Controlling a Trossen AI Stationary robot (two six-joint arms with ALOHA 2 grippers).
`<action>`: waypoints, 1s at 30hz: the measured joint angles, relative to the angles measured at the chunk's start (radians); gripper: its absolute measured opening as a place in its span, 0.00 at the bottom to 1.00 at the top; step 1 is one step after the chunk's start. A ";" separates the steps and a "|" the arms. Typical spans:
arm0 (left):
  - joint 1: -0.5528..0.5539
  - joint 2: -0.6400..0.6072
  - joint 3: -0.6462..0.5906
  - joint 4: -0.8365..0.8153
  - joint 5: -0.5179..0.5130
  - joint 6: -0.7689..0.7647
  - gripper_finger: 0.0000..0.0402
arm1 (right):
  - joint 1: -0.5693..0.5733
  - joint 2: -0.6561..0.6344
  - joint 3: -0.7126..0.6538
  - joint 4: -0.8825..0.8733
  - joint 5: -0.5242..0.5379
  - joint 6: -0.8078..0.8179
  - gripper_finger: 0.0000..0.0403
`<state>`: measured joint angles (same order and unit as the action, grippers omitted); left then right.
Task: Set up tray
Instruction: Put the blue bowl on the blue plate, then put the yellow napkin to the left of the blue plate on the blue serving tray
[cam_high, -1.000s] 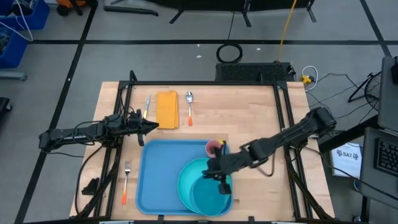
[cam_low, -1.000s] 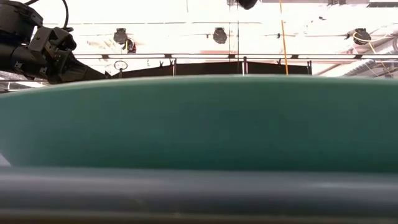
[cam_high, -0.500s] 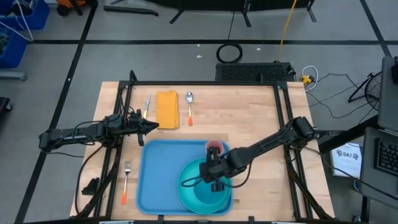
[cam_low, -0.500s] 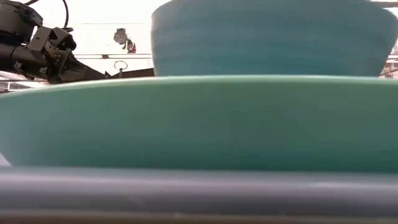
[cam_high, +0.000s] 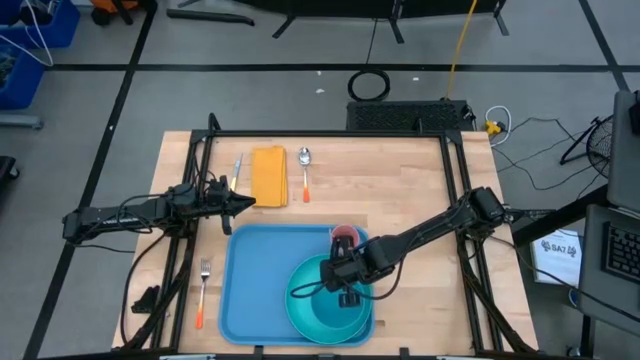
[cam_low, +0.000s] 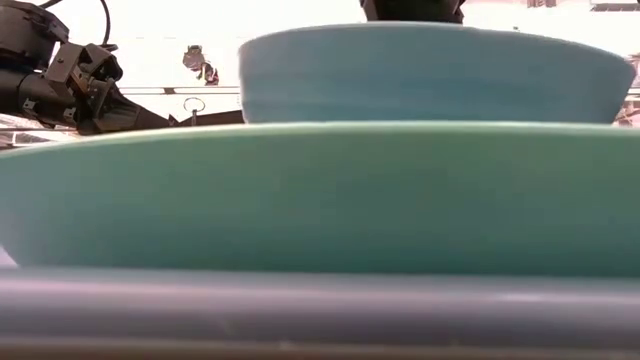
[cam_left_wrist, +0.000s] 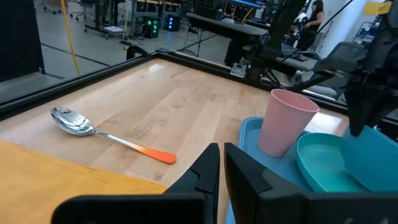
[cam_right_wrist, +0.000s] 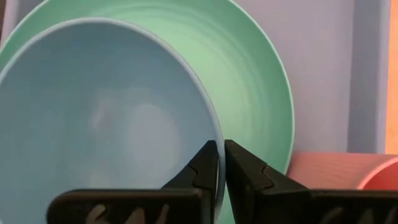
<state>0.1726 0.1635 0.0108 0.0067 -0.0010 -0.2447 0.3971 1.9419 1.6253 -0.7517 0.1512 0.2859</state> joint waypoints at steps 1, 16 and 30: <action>0.000 0.000 0.000 0.000 0.000 0.000 0.06 | -0.001 0.000 0.000 0.000 -0.001 0.000 0.05; 0.000 0.000 0.000 0.000 0.000 0.001 0.06 | -0.005 0.000 0.000 0.024 -0.025 -0.010 0.08; 0.000 0.000 0.000 0.000 0.000 0.002 0.06 | -0.033 0.000 0.000 0.080 -0.016 -0.051 0.30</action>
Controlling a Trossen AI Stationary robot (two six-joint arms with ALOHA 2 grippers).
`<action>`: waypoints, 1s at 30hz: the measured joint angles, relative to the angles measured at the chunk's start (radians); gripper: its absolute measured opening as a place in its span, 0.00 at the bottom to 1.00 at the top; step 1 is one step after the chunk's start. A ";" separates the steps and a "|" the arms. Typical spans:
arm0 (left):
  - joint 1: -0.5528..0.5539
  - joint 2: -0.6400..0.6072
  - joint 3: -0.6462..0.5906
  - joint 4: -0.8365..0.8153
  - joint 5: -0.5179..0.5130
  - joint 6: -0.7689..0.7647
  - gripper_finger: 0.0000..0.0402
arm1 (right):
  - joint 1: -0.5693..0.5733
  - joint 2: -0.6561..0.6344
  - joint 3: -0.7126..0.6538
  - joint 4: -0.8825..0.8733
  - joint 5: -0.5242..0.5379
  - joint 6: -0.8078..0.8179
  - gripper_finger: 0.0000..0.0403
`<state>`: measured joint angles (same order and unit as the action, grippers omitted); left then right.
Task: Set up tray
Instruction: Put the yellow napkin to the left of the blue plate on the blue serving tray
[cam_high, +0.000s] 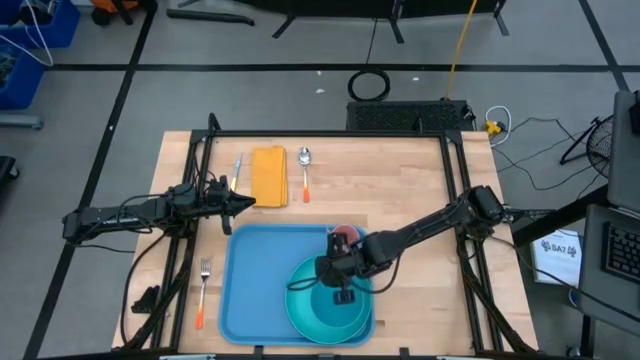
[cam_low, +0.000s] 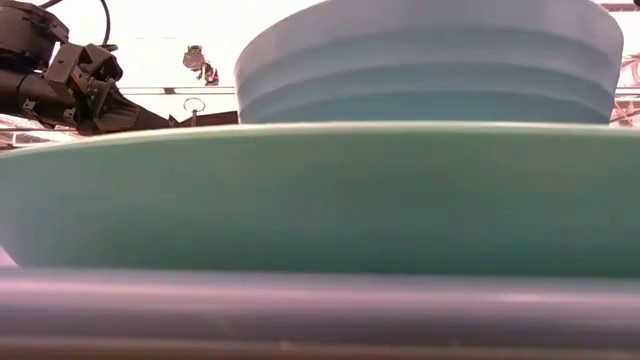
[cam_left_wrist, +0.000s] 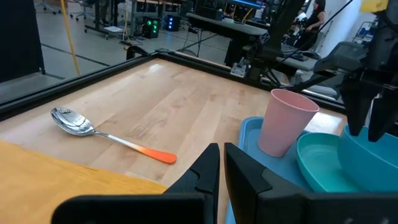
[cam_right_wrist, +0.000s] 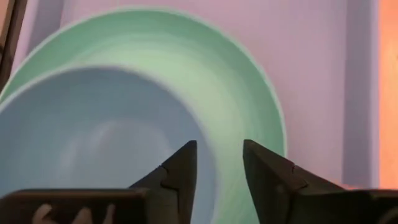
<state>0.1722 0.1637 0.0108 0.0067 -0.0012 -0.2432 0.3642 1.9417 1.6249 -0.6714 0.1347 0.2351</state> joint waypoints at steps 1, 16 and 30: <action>0.000 0.000 0.000 0.000 0.000 0.000 0.06 | -0.007 -0.004 0.000 0.013 -0.002 -0.013 0.31; 0.000 0.000 0.000 0.000 0.000 0.002 0.06 | -0.076 -0.650 -0.350 0.171 0.287 -0.113 0.23; 0.000 0.000 0.000 0.000 0.000 0.027 0.06 | -0.078 -1.718 -1.243 0.705 0.540 -0.196 0.20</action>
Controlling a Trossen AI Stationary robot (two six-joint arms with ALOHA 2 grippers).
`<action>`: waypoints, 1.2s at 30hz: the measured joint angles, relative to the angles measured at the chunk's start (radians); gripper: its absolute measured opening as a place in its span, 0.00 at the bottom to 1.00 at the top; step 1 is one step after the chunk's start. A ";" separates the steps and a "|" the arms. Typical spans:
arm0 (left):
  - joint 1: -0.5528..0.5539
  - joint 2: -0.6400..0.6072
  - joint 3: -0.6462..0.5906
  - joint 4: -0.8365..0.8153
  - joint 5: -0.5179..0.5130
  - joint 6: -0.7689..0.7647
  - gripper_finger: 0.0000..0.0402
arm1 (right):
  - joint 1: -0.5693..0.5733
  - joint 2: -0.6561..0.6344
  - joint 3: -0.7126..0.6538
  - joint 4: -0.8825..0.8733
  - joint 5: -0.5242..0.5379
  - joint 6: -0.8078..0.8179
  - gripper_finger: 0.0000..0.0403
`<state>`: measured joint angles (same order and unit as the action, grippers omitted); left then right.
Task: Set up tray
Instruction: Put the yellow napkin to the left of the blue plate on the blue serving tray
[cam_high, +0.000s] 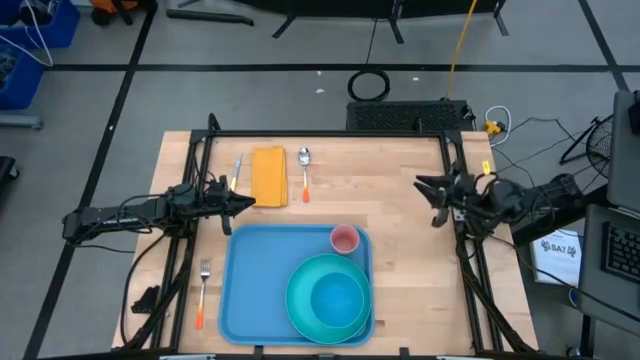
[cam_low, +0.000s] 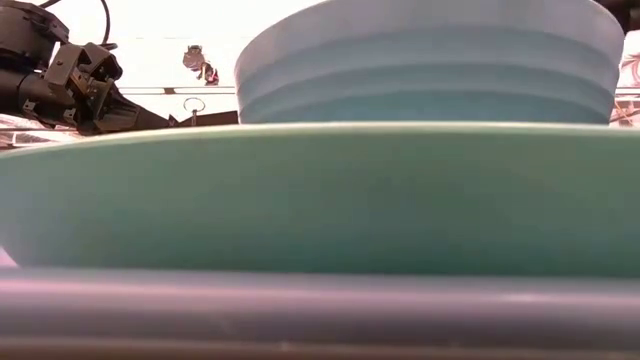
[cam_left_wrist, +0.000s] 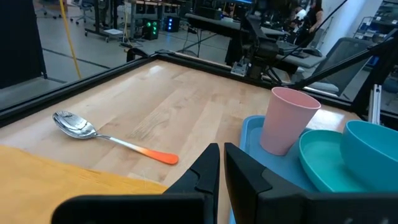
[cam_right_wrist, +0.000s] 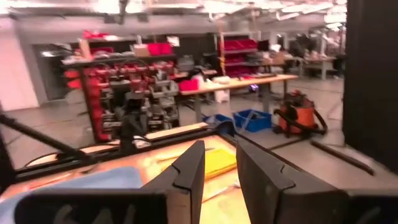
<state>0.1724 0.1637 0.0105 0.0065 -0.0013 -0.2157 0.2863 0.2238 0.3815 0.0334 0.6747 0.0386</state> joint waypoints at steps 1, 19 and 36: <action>0.000 0.000 0.000 0.000 0.000 0.000 0.06 | 0.000 -0.034 -0.027 0.000 -0.015 -0.006 0.20; 0.000 0.000 0.000 0.005 -0.008 0.023 0.06 | -0.042 -0.193 -0.302 0.060 -0.164 0.069 0.17; 0.003 0.000 0.003 -0.008 -0.038 -0.131 0.06 | -0.411 -0.193 -0.321 0.045 -0.524 0.051 0.10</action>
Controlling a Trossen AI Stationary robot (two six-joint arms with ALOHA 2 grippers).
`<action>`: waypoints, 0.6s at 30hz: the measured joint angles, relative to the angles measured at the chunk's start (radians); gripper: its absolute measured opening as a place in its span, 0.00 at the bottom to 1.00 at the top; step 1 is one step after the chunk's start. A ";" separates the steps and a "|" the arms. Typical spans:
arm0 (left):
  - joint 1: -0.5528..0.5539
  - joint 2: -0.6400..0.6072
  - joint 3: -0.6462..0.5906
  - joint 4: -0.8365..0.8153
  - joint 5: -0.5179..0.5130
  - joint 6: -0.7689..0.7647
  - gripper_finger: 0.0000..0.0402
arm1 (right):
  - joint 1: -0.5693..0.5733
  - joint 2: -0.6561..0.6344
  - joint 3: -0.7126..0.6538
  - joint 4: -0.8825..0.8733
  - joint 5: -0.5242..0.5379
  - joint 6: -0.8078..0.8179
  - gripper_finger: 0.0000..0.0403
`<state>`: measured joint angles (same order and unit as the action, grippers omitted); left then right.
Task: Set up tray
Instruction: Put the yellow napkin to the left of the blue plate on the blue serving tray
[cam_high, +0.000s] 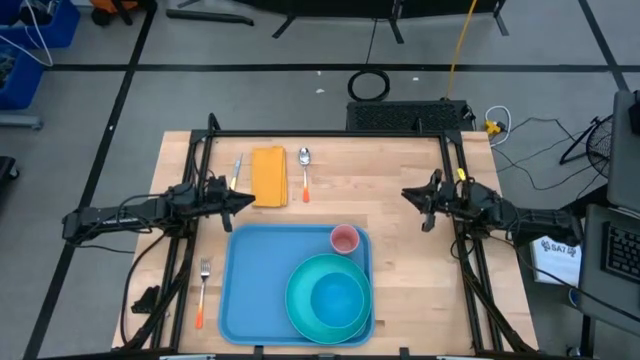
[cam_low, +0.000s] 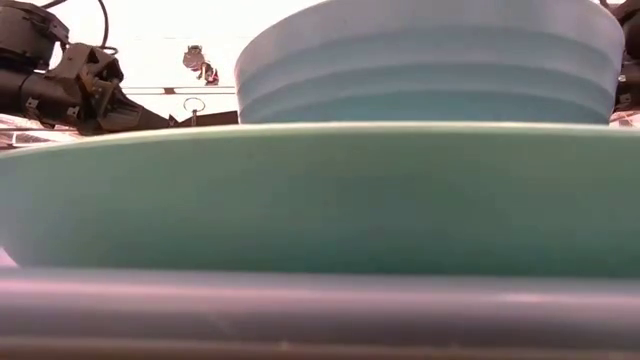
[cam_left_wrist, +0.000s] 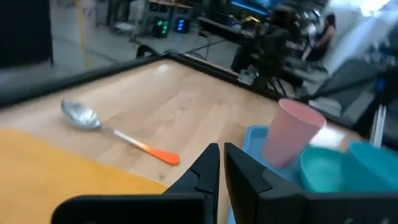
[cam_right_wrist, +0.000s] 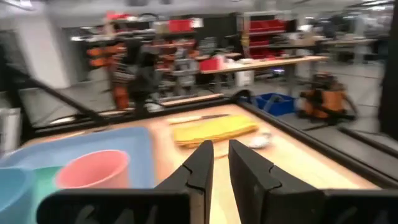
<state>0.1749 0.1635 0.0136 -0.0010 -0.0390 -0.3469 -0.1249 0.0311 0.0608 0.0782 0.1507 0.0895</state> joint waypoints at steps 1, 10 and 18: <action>0.003 0.004 0.007 -0.016 -0.006 -0.038 0.06 | -0.006 0.000 0.000 -0.003 0.011 0.002 0.10; 0.049 0.245 0.061 -0.164 -0.140 -0.447 0.06 | -0.011 0.000 -0.001 -0.001 0.031 0.003 0.11; 0.089 0.486 0.175 -0.352 -0.153 -0.583 0.01 | -0.011 0.000 -0.002 0.000 0.031 0.003 0.11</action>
<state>0.2641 0.6495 0.1884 -0.3531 -0.1916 -0.9297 -0.1364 0.0315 0.0589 0.0780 0.1816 0.0921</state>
